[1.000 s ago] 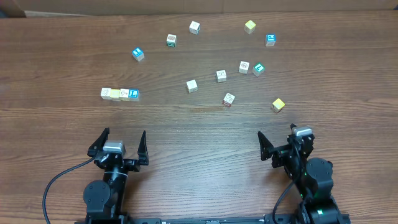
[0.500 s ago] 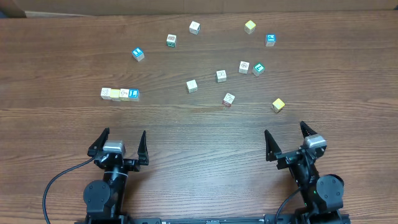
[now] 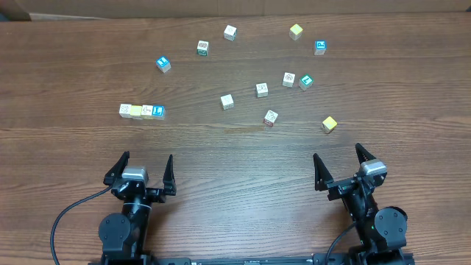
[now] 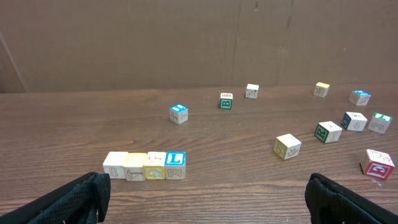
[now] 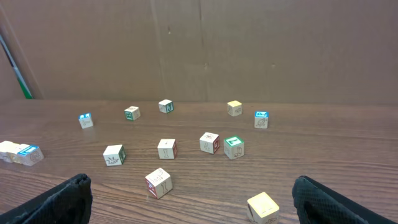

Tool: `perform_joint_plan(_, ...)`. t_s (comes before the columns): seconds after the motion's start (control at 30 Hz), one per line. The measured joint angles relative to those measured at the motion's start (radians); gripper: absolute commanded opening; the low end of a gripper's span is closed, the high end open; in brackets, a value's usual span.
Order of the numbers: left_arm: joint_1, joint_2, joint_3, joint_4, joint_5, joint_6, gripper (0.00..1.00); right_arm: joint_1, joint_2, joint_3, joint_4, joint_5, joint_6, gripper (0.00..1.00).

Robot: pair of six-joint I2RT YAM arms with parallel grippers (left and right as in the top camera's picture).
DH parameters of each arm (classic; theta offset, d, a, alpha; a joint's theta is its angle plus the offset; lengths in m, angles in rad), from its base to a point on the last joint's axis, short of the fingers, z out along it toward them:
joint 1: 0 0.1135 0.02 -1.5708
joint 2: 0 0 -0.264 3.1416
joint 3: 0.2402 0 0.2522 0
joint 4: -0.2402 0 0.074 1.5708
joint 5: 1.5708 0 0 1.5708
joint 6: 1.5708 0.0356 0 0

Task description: Form a horizontal line

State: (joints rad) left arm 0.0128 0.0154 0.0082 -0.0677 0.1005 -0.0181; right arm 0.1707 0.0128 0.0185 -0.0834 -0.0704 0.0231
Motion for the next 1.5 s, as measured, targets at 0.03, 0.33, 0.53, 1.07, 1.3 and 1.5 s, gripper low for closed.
perform_joint_plan(0.03,0.0,0.0,0.0,0.0,0.0,0.0,1.0,0.0,0.0,0.0,0.0,0.0,0.0,1.0)
perform_joint_plan(0.33,0.0,0.0,0.0,0.0,0.0,0.0,0.99,0.005,0.0,0.0,0.0,0.0,0.0,1.0)
perform_joint_plan(0.53,0.0,0.0,0.0,0.0,0.0,0.0,1.0,0.033,0.0,0.0,0.0,0.0,0.001,1.0)
perform_joint_plan(1.07,0.0,0.0,0.0,0.0,0.0,0.0,0.99,0.018,0.0,0.0,0.0,0.0,0.001,1.0)
perform_joint_plan(1.3,0.0,0.0,0.0,0.0,0.0,0.0,1.0,-0.033,0.0,0.0,0.0,0.0,0.001,1.0)
perform_joint_plan(1.5,0.0,0.0,0.0,0.0,0.0,0.0,0.99,-0.034,0.0,0.0,0.0,0.0,0.001,1.0)
